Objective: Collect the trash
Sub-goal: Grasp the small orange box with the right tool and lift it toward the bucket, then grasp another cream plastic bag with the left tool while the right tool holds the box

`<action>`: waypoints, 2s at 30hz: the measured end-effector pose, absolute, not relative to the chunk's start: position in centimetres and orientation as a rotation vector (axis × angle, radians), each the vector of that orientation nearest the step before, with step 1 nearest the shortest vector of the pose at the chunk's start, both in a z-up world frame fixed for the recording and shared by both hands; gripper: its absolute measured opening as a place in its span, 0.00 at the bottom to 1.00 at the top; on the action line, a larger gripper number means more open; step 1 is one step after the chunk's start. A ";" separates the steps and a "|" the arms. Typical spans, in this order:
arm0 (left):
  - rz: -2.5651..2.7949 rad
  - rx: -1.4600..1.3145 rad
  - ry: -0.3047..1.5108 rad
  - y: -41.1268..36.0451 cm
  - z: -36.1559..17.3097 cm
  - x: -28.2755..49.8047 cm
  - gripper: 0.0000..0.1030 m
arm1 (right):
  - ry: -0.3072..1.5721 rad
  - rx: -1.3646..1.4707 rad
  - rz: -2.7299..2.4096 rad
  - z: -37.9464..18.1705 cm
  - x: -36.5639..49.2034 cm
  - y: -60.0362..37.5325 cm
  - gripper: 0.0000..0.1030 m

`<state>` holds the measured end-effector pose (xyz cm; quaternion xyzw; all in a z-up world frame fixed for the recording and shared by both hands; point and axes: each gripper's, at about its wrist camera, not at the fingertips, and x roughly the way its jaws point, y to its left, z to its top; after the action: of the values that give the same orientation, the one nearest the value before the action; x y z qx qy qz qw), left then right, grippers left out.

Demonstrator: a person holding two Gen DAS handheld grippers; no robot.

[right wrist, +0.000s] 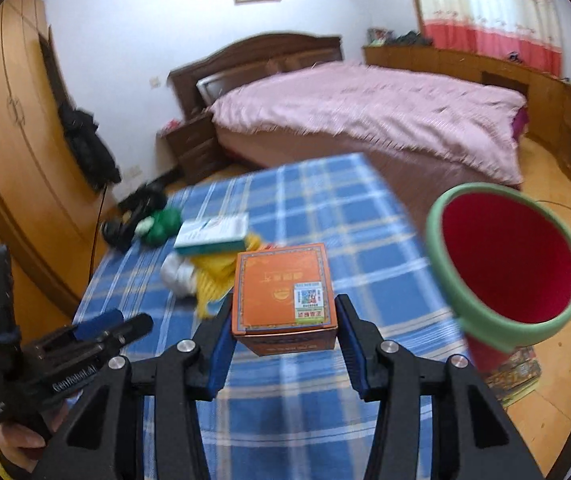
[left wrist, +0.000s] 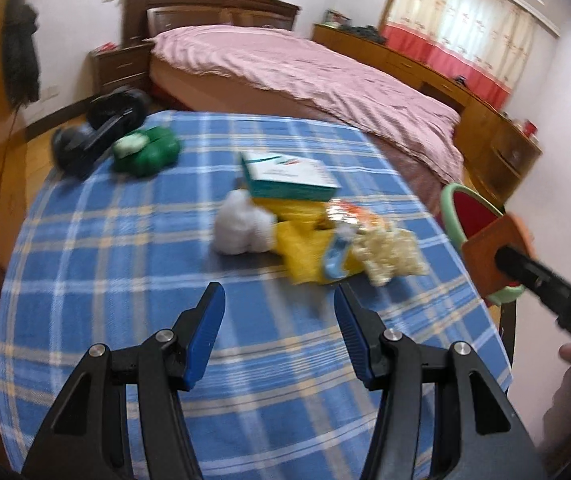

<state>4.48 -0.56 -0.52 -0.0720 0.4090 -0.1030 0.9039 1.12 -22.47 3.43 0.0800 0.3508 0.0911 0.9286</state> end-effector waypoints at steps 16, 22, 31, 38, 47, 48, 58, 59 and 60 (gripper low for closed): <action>-0.381 0.014 0.910 -12.1 -1.8 9.3 0.55 | 0.629 0.302 0.032 4.2 -0.2 -31.3 0.49; -0.344 0.074 0.947 -13.9 -3.5 11.4 0.55 | 0.630 0.346 0.009 3.4 -0.1 -33.5 0.49; -0.392 0.043 0.954 -14.3 -4.7 11.4 0.24 | 0.650 0.398 0.003 2.0 0.2 -35.2 0.49; -0.467 -0.001 0.913 -14.3 -3.5 10.0 0.11 | 0.638 0.413 0.003 1.9 -0.2 -35.9 0.49; -0.515 -0.040 0.809 -14.1 0.5 8.1 0.11 | 0.584 0.412 0.003 2.7 -1.5 -36.0 0.49; -0.521 -0.042 0.798 -14.1 0.9 8.0 0.11 | 0.576 0.410 0.003 2.9 -1.7 -36.1 0.49; -0.592 -0.048 0.713 -17.9 4.4 8.3 0.11 | 0.467 0.346 -0.037 4.4 -2.6 -37.5 0.49; -0.601 -0.053 0.704 -18.4 4.5 8.4 0.11 | 0.448 0.328 -0.048 4.6 -2.7 -37.8 0.49; -0.609 -0.056 0.694 -18.9 4.6 8.5 0.11 | 0.439 0.315 -0.054 4.6 -2.6 -38.0 0.49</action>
<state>8.48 -18.95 4.61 -0.0271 0.3346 -0.2936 0.8951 -2.63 -38.01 4.63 0.1558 0.2167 -0.0268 0.9633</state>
